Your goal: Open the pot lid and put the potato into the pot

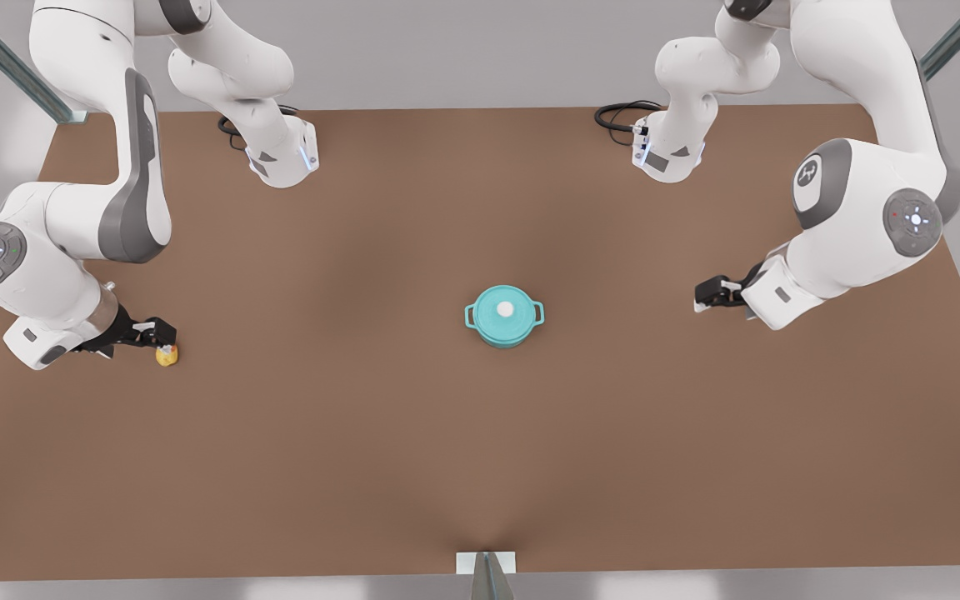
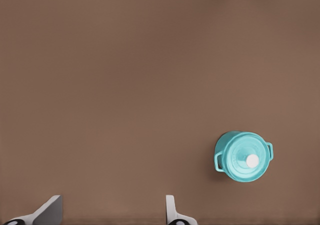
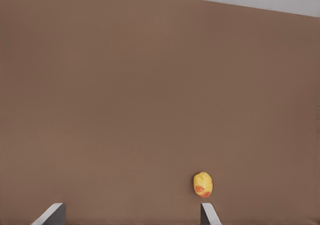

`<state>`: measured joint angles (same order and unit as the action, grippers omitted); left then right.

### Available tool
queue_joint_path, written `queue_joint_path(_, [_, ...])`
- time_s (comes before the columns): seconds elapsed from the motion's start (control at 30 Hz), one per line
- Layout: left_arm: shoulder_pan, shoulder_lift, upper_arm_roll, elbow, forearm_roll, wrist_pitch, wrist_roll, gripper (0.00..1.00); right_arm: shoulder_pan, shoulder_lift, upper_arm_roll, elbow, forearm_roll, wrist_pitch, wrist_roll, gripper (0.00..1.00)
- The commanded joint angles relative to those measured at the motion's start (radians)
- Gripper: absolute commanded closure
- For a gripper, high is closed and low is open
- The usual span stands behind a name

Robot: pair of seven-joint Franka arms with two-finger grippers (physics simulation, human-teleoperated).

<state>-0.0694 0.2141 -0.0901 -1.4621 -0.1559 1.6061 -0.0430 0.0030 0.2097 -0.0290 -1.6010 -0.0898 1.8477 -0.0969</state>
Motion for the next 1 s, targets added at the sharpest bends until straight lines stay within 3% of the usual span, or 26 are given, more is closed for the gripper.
queue_joint_path(0.0, [0.0,-0.001,0.0,0.002,0.001,-0.034,0.008,0.0,0.0,-0.001,0.0,0.001,-0.001,-0.01,-0.014,0.0])
queue_joint_path(0.1, [-0.01,0.005,-0.005,0.002,-0.007,-0.031,0.005,0.0,0.0,0.002,0.0,-0.005,0.002,-0.077,-0.012,0.0])
queue_joint_path(0.17, [-0.125,0.019,-0.013,0.014,-0.002,0.037,-0.05,0.0,0.002,0.019,0.001,-0.019,-0.004,-0.082,-0.014,0.0])
queue_joint_path(0.23, [-0.377,0.094,-0.016,0.042,0.094,0.109,-0.429,0.0,-0.008,-0.01,-0.002,-0.122,-0.015,-0.025,-0.014,0.0])
queue_joint_path(0.37, [-0.606,0.212,-0.016,0.042,0.176,0.264,-0.807,0.0,-0.063,-0.016,-0.011,-0.269,-0.016,0.134,-0.009,0.0])
queue_joint_path(0.5, [-0.646,0.361,-0.013,-0.009,0.277,0.492,-1.06,0.0,-0.095,0.008,-0.012,-0.384,-0.001,0.327,0.034,0.0])
queue_joint_path(0.73, [-0.604,0.404,-0.011,-0.158,0.288,0.712,-1.061,0.0,-0.178,0.126,-0.011,-0.384,-0.005,0.508,0.032,0.0])
queue_joint_path(0.97, [-0.63,0.398,-0.011,-0.181,0.291,0.706,-1.111,0.0,-0.21,0.247,-0.006,-0.373,-0.005,0.605,0.032,0.0])
